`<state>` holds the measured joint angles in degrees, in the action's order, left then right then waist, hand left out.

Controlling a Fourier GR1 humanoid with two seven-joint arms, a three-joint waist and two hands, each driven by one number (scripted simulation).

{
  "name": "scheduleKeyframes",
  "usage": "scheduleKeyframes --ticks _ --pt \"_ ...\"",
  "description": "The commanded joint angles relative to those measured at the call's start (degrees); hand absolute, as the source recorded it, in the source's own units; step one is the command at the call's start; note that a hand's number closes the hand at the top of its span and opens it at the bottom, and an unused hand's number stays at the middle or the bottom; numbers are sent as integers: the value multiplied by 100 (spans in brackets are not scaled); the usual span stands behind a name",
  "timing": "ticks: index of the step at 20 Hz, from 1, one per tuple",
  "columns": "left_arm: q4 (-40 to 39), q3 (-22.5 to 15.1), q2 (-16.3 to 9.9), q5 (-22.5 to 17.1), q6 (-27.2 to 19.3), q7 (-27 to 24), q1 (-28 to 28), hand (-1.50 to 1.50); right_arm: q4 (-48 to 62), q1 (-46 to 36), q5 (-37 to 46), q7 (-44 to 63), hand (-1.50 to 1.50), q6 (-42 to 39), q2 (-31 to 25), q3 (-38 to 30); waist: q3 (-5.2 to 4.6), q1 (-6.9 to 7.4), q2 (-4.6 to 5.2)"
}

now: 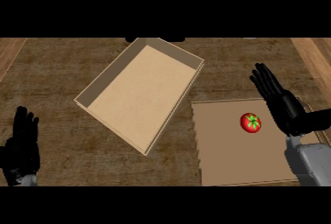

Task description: Pick the tomato from the tray and place it in the cardboard box

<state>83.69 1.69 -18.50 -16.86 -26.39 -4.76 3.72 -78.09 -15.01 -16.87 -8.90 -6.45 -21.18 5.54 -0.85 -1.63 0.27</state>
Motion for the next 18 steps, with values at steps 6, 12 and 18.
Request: scheduleKeyframes --ticks 6,12,18 --pt "-484 -482 -1424 1199 508 230 -503 0 602 -385 -853 -355 -150 -3195 -766 478 139 240 145" --pt "-516 -818 -1372 1290 735 535 -566 0 986 -228 1078 -2879 -150 -3334 -1681 712 152 289 164" --pt "-597 -864 -1378 1348 808 708 -909 0 1555 -450 1245 -4244 -150 -3631 -1812 835 155 411 160"
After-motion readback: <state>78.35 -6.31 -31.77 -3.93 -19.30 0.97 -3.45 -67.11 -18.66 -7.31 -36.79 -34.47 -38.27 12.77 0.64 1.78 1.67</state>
